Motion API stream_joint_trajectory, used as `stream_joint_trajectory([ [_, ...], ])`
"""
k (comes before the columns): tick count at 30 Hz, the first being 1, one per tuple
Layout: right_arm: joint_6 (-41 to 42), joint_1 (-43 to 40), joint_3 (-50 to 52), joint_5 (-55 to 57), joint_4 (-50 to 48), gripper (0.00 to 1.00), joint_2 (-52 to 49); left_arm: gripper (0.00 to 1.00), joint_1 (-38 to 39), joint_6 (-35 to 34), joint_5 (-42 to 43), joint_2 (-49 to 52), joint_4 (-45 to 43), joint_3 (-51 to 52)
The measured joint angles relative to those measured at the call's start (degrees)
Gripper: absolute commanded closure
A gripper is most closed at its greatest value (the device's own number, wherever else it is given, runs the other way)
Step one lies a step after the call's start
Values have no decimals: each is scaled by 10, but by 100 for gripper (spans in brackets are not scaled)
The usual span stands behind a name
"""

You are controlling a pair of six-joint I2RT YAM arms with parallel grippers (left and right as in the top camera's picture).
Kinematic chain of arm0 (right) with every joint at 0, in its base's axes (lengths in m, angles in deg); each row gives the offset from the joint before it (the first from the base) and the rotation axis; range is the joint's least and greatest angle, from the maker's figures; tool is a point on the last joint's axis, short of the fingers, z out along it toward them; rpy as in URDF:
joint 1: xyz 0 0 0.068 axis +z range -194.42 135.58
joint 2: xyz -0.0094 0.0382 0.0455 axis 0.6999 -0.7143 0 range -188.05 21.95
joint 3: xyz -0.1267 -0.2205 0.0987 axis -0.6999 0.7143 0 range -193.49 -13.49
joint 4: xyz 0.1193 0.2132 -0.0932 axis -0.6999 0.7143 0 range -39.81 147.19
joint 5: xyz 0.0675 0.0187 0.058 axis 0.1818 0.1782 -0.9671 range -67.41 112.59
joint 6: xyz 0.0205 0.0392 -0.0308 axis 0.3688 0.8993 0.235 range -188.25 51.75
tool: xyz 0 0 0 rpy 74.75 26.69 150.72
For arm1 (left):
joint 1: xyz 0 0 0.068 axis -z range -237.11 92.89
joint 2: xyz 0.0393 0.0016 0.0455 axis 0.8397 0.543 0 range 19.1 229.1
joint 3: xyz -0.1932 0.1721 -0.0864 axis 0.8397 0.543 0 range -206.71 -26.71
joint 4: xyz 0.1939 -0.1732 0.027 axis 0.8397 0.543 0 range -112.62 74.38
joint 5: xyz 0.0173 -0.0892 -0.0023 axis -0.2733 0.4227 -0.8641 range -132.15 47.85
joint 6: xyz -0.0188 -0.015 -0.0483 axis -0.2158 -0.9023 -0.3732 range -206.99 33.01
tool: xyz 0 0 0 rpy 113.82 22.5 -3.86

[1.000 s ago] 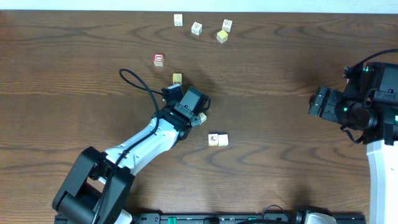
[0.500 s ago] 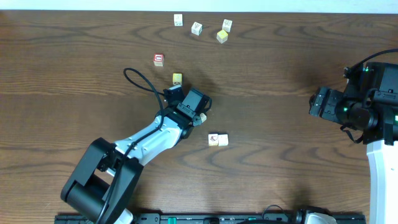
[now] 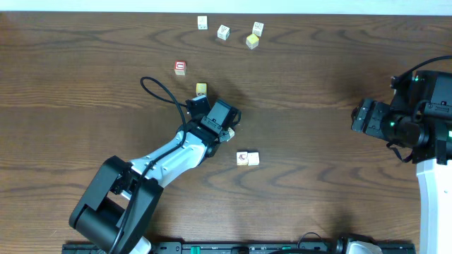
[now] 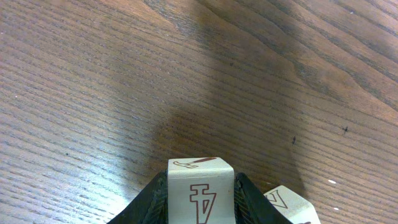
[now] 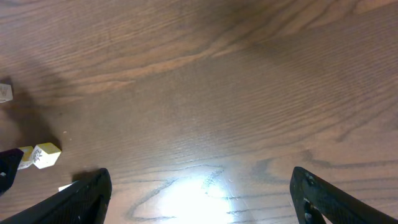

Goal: Lift 4 blocks
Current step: 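Carry the block and place it beside the two-block row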

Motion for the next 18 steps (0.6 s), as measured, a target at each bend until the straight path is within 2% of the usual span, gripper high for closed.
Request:
stream_joint_trajectory([
  [9,0,0,0,0,0,11,0,79,0,25,-1,0,21,-5],
  [16,0,0,0,0,0,12,0,80,0,87,-1,-34,97,-8],
  [18,-1,0,0,0,0,12,0,88,0,105,-1,-63,118,-8],
])
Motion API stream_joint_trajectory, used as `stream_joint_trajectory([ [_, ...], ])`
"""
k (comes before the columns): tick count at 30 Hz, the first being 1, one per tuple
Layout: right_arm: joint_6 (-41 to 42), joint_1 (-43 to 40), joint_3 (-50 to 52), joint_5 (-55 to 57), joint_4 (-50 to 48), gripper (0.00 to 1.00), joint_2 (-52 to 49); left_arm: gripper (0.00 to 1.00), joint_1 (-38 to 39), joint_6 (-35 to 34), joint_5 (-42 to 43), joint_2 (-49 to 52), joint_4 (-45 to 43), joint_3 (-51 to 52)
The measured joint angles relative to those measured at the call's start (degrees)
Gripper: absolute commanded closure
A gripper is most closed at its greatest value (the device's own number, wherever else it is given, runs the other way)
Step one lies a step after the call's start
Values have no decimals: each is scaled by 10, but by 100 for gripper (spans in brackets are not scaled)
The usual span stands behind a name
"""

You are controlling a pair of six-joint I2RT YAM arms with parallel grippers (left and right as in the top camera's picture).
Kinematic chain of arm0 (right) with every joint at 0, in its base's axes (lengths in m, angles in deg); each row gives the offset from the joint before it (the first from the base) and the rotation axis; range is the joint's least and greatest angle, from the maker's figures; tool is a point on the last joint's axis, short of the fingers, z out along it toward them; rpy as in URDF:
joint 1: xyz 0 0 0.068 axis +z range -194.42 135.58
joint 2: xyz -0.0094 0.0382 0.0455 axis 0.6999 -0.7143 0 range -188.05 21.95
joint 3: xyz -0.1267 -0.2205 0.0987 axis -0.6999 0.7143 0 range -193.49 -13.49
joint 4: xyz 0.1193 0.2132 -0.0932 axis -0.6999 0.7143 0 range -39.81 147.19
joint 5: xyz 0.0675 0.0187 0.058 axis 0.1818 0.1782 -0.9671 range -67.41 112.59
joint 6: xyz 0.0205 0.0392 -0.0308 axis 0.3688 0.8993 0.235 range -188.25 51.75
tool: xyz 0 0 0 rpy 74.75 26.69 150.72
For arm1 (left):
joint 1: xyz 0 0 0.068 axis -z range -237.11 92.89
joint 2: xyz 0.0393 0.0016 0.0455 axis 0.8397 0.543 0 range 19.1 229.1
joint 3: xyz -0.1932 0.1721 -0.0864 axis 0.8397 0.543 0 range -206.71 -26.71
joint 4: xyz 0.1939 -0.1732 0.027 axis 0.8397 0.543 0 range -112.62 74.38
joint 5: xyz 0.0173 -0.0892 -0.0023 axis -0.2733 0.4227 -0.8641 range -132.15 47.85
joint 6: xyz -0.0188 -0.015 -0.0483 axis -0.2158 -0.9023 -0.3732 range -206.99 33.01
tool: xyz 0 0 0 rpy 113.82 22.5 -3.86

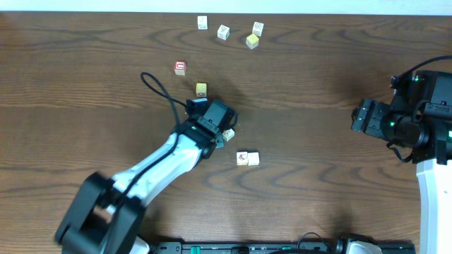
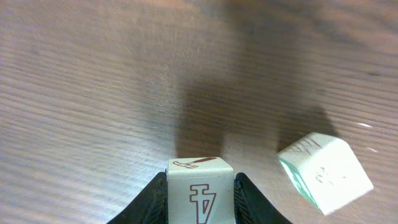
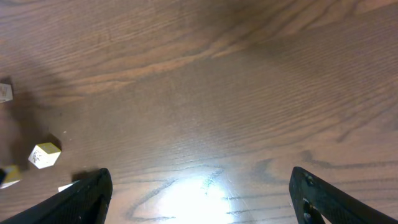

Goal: Lift 4 blocks
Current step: 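Carry the block and place it beside the two-block row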

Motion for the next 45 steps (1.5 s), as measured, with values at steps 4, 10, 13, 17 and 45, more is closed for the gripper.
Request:
stream_joint_trajectory([
  [4,0,0,0,0,0,12,0,89,2,19,0,-72,21,0],
  [10,0,0,0,0,0,12,0,92,34,26,17,-115,24,0],
  [13,0,0,0,0,0,12,0,92,57,28,21,-111,24,2],
  [17,0,0,4,0,0,12,0,92,80,19,25,-110,24,18],
  [45,0,0,30,-22,-11,13,0,93,148,-27,17,-41,-34,33],
])
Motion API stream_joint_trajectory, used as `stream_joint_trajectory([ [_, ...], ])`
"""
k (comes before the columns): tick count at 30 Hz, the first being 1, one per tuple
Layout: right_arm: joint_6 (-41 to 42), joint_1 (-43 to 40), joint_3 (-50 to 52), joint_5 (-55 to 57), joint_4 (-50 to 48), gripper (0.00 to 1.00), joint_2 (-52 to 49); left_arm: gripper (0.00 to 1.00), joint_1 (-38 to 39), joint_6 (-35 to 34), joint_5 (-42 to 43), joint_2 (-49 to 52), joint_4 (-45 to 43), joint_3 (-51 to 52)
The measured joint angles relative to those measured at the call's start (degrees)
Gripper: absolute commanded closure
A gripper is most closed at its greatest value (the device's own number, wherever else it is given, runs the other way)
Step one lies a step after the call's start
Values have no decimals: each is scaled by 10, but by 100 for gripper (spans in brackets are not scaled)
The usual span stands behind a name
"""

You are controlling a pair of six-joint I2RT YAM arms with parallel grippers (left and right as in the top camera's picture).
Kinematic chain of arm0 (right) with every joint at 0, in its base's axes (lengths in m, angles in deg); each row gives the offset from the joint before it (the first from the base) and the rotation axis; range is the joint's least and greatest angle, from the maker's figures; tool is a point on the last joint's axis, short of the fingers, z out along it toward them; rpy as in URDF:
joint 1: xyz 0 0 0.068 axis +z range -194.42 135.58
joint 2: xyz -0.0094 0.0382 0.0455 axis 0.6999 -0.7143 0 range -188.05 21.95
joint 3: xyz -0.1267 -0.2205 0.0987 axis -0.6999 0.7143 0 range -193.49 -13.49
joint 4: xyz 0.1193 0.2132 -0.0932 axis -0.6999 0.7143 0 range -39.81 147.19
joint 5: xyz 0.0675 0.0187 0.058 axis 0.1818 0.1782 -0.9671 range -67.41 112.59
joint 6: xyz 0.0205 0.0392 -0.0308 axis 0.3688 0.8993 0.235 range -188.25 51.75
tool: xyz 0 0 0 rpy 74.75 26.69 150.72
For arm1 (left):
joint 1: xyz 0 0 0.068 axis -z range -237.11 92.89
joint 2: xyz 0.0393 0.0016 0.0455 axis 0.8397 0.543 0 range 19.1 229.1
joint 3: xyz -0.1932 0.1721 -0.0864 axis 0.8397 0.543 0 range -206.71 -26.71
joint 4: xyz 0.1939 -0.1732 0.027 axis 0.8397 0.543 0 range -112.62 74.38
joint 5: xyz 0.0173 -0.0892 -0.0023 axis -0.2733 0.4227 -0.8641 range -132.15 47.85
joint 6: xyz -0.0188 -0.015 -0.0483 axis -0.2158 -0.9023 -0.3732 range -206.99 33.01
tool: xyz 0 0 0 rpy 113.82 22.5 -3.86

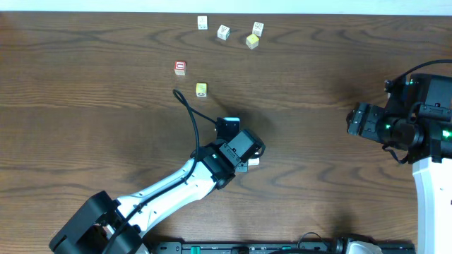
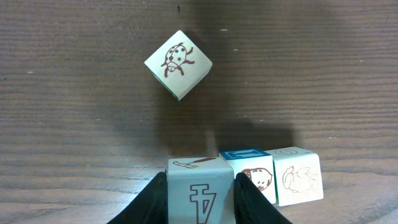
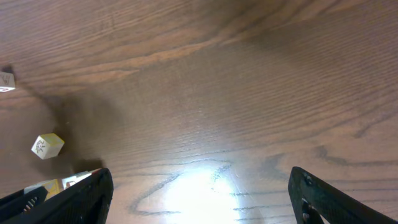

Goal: Lift 4 blocks
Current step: 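Carry the block and place it beside the two-block row, then hold the placed block against the row with the left gripper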

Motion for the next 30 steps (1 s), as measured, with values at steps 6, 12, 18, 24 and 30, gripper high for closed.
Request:
stream_joint_trajectory([
  [6,0,0,0,-2,0,13,0,92,0,-1,-1,0,0,0],
  [12,0,0,0,-2,0,13,0,92,0,-4,-1,0,0,0],
  [18,0,0,0,-2,0,13,0,92,0,-12,-3,4,-5,0],
  [24,0,0,0,-2,0,14,0,92,0,-16,-3,7,-17,0],
  [30,0,0,0,-2,0,13,0,92,0,-16,-3,10,-17,0],
])
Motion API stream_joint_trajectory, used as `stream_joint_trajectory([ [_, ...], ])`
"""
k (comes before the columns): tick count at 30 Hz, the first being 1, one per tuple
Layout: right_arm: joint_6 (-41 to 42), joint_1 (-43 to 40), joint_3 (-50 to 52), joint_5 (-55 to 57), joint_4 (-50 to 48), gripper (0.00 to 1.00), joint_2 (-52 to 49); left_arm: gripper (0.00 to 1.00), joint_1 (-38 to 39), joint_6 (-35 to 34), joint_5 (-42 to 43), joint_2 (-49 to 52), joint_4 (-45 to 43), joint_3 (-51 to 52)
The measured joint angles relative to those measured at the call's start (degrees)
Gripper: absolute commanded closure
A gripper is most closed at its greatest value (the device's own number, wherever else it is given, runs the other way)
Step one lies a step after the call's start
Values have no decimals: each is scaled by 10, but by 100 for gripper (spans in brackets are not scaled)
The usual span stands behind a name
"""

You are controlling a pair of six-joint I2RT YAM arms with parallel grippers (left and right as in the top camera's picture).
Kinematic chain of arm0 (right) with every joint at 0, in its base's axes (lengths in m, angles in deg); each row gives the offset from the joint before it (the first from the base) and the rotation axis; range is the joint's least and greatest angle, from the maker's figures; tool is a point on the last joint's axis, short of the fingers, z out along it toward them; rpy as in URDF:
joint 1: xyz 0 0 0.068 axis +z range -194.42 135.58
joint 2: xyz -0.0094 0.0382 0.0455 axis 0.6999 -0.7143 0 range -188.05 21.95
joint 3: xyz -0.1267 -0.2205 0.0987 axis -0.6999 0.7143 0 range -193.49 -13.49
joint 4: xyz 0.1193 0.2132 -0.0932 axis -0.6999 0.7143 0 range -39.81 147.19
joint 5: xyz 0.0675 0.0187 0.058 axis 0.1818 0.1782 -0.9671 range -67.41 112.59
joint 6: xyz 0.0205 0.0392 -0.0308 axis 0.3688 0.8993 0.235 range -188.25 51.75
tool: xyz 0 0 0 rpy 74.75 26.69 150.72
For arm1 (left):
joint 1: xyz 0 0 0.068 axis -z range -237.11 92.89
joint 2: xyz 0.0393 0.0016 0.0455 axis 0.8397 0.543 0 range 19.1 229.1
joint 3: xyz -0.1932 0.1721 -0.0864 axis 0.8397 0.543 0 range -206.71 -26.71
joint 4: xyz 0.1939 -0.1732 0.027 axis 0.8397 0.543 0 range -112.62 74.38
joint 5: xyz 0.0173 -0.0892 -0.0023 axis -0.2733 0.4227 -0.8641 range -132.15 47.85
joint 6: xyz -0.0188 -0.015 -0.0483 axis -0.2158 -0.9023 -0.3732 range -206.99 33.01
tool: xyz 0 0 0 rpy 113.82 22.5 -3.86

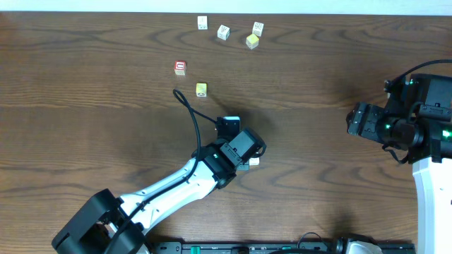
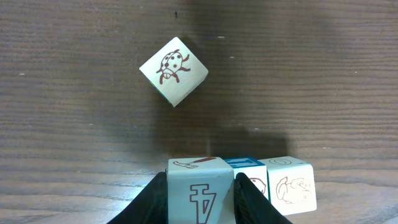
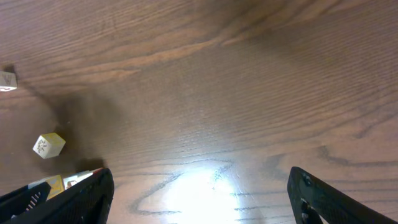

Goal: Lift 4 blocks
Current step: 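Hold the placed block against the row with the left gripper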

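My left gripper (image 2: 201,198) is shut on a cream block with a red glyph (image 2: 200,186), seen near the table's middle in the overhead view (image 1: 242,151). Directly to its right in the left wrist view sit a blue-topped block (image 2: 251,176) and a rabbit block (image 2: 288,184), side by side. A ladybug block (image 2: 173,70) lies farther out, turned cornerwise. My right gripper (image 3: 199,199) is open over bare wood at the right edge (image 1: 367,121).
Several small blocks lie at the far edge, among them a white one (image 1: 203,22) and a yellow one (image 1: 252,41). A red block (image 1: 180,68) and a yellowish block (image 1: 201,89) sit left of centre. The left arm's cable (image 1: 189,113) loops over the table.
The left gripper, still shut on the glyph block, has shifted slightly; the blue-topped and rabbit blocks sit a little closer beside it. The right arm has not moved.
My left gripper held the glyph block close to the table near the yellowish block, with another block beside it. Then the ladybug block lay to its right. Later the gripper and block were over the pair at the middle, where they remain.
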Motion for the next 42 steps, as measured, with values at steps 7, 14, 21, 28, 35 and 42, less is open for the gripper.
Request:
stream_joint_trajectory([
  [7,0,0,0,0,0,13,0,92,0,-3,0,21,-1,0],
  [14,0,0,0,-1,0,13,0,92,0,-9,0,30,-3,0],
  [21,0,0,0,-1,0,13,0,91,0,-11,0,30,-6,0],
  [28,0,0,0,-1,0,13,0,88,0,-11,0,30,-6,0],
  [35,0,0,0,-1,0,14,0,89,1,-11,0,30,-6,0],
  [42,0,0,0,-1,0,13,0,89,6,-13,0,32,-6,0],
])
